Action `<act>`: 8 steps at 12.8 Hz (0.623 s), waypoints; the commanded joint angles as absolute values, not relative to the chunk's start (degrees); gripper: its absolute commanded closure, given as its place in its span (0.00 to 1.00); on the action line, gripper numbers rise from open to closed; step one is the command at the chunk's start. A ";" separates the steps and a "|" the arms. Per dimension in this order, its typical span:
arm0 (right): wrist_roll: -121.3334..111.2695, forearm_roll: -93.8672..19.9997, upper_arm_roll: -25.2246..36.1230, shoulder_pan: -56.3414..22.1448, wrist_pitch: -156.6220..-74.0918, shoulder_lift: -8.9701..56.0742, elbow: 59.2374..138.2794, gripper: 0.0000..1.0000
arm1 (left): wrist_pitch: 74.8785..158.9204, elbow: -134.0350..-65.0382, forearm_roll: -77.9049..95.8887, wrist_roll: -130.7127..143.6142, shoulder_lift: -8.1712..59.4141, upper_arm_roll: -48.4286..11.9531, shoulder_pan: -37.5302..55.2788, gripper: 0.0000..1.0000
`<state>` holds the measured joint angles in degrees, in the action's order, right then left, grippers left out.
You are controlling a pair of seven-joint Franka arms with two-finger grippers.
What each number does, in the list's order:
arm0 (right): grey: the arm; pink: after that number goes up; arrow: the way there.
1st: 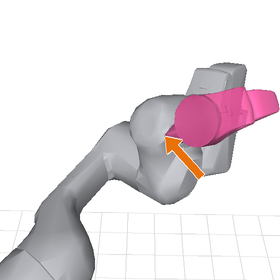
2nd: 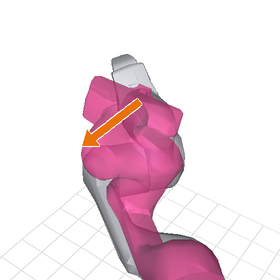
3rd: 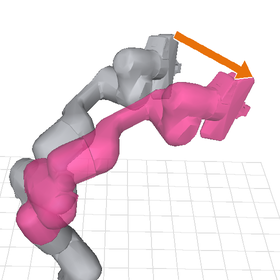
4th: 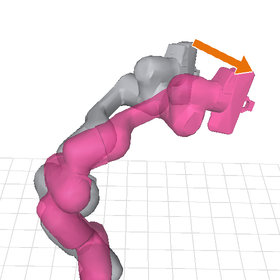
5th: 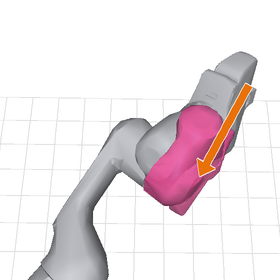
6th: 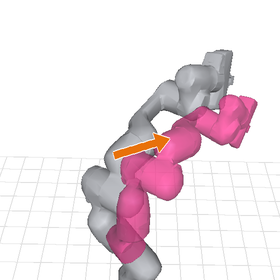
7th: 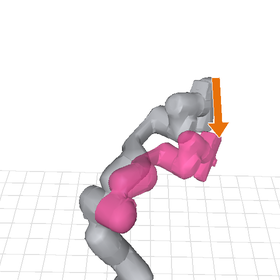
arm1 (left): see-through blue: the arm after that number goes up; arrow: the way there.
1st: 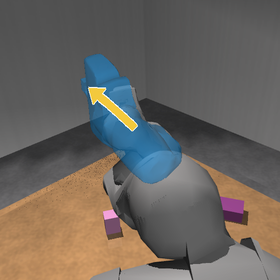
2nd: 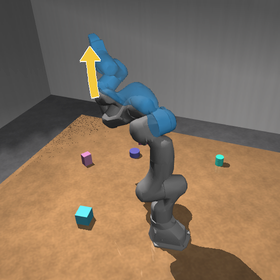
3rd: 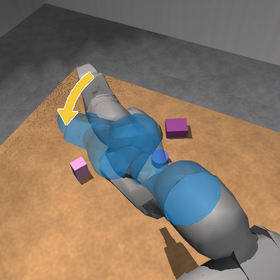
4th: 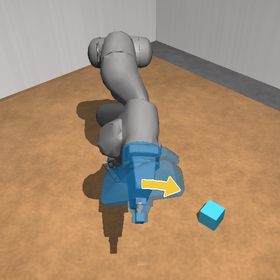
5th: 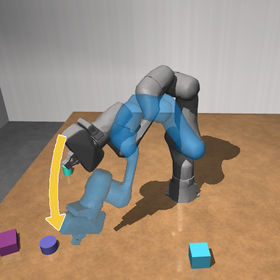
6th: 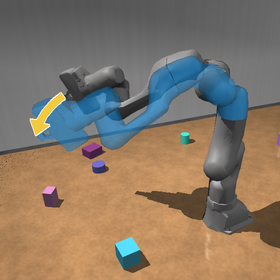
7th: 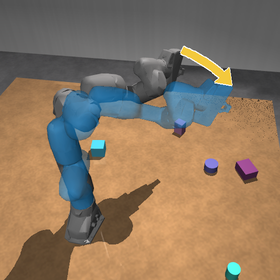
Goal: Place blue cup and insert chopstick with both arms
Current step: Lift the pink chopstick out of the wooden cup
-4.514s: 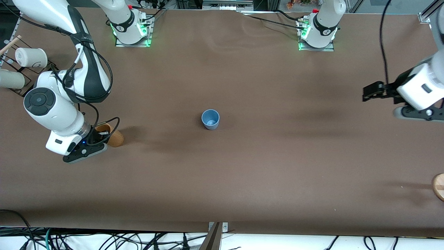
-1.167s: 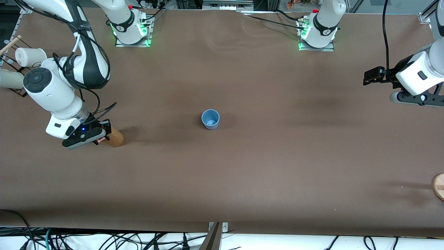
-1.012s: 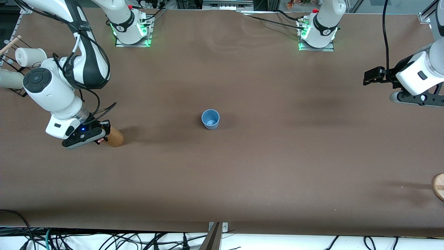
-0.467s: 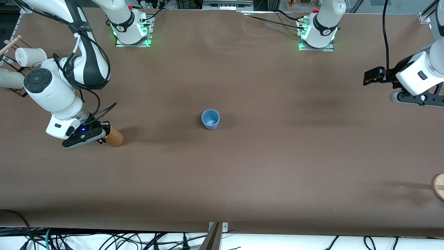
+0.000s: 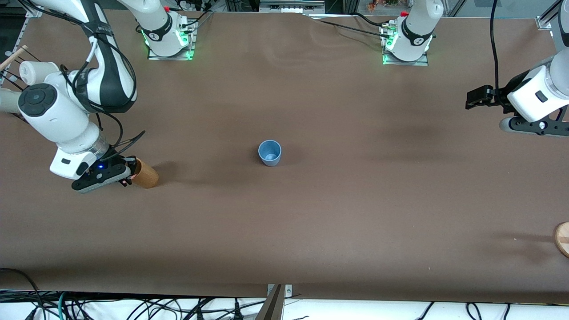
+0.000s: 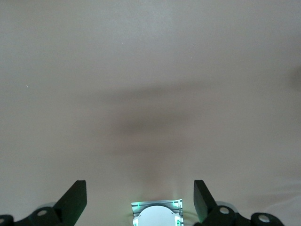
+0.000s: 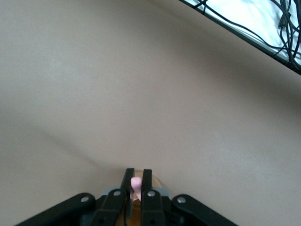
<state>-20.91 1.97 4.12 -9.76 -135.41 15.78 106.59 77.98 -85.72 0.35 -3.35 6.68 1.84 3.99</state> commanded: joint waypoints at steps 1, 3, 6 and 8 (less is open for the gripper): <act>-21.97 0.97 3.60 -9.93 -130.27 15.12 102.41 1.00 | 78.22 -85.34 1.67 -4.39 6.77 2.20 3.96 0.00; -21.71 0.97 3.34 -10.89 -127.63 15.12 99.68 1.00 | 78.22 -85.34 1.67 -4.39 6.77 2.20 3.96 0.00; -21.36 1.49 3.16 -11.60 -120.52 15.64 93.80 1.00 | 78.22 -85.34 1.67 -4.39 6.77 2.11 3.96 0.00; -21.27 2.02 3.16 -13.79 -114.90 15.73 89.23 1.00 | 78.22 -85.34 1.67 -4.39 6.77 2.11 4.04 0.00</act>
<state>-20.91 1.98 3.26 -12.25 -120.20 15.39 93.95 77.98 -85.72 0.35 -3.35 6.68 1.84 3.99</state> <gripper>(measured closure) 0.907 0.000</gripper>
